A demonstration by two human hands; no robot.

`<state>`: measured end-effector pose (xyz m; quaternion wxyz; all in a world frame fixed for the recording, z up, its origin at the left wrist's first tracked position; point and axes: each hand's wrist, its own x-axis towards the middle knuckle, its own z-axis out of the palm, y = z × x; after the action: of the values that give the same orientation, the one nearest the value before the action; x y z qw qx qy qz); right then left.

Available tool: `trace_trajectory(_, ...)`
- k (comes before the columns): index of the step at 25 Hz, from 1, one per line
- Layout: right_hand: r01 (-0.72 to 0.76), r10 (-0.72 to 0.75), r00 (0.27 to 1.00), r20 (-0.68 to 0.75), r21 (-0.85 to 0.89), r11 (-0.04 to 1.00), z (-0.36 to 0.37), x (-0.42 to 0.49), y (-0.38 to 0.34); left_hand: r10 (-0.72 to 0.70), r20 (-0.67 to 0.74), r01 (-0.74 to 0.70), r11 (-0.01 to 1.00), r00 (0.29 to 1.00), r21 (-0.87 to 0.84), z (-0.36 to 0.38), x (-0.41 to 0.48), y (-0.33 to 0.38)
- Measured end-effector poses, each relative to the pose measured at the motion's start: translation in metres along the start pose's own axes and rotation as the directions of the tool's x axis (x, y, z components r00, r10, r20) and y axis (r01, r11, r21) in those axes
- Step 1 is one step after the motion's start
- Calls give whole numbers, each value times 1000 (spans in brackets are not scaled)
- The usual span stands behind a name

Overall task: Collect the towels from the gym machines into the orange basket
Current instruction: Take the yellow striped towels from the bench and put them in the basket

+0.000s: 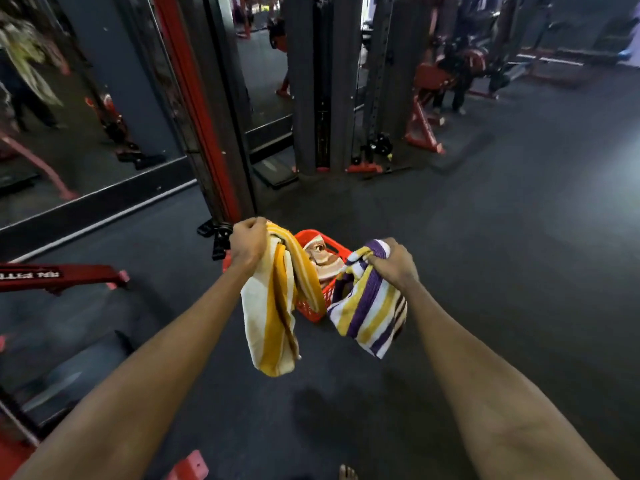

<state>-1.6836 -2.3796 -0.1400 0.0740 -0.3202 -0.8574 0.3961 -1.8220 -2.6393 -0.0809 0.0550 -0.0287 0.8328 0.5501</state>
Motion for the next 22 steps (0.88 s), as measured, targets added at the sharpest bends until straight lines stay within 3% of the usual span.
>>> trace_trajectory(6,61,-59,994,90,-9,998,25,135,-29,-81,-121,72,995,989,-75,37,89,15)
trace_trajectory(11,132,-121,974,190,-48,990,69,249,-62,-73,-197,42,987,978,-157,68,187,40)
trace_trajectory(22,193,-128,858,498,-80,978,186,431,-96,-210,-371,151,971,905,-183,111,332,72)
